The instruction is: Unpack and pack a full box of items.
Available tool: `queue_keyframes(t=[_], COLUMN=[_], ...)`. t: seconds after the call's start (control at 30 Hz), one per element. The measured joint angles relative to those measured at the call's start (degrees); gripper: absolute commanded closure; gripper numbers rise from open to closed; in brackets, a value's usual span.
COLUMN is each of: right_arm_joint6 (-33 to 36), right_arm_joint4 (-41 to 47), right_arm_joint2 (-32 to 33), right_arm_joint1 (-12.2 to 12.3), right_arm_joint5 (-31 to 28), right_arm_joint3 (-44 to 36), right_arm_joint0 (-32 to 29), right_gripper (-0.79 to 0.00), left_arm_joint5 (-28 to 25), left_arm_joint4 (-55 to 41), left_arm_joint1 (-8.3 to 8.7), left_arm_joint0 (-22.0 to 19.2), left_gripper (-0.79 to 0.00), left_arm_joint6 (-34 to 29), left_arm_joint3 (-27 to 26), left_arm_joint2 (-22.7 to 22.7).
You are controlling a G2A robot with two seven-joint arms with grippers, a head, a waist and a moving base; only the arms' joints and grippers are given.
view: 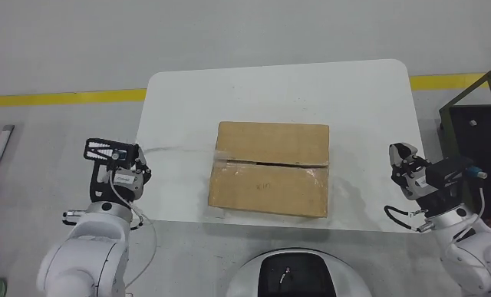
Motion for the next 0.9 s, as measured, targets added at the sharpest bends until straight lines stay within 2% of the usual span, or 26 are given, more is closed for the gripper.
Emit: queue_keyframes(t=[0.17,0.37,0.6,0.63,0.67,0.7,0.73,0.9], right_arm_joint6=[0.00,0.00,0.00,0.00,0.00,0.00,0.00,0.00], right_arm_joint4=[0.00,0.00,0.00,0.00,0.00,0.00,0.00,0.00], right_arm_joint2=[0.00,0.00,0.00,0.00,0.00,0.00,0.00,0.00], right_arm_joint1=[0.00,0.00,0.00,0.00,0.00,0.00,0.00,0.00], right_arm_joint5=[0.00,0.00,0.00,0.00,0.00,0.00,0.00,0.00], right_arm_joint3=[0.00,0.00,0.00,0.00,0.00,0.00,0.00,0.00], right_arm_joint0=[0.00,0.00,0.00,0.00,0.00,0.00,0.00,0.00], right_gripper=[0.000,0.000,0.000,0.000,0.000,0.000,0.000,0.000], left_arm_joint5=[-0.25,-1.69,-1.14,-1.18,-1.18,-1.03,-0.78,0.88], left_arm_joint4=[-3.72,-4.59,-5.51,-5.81,-6.16,-6.46,-6.79,-7.95], left_arm_joint1=[0.08,0.41,0.65,0.67,0.71,0.72,0.73,0.80], left_arm_joint0=[1.14,0.37,0.52,0.59,0.70,0.76,0.84,1.49], left_gripper=[0.000,0.000,0.000,-0.049,-0.252,-0.613,-0.785,-0.785], left_arm_joint6=[3.38,4.95,6.22,6.50,6.76,6.93,7.11,7.27], left_arm_joint3=[2.26,6.53,8.89,9.25,9.72,10.03,10.27,10.50], left_arm_joint2=[-3.90,-6.00,-7.86,-8.07,-8.32,-8.52,-8.73,-10.05])
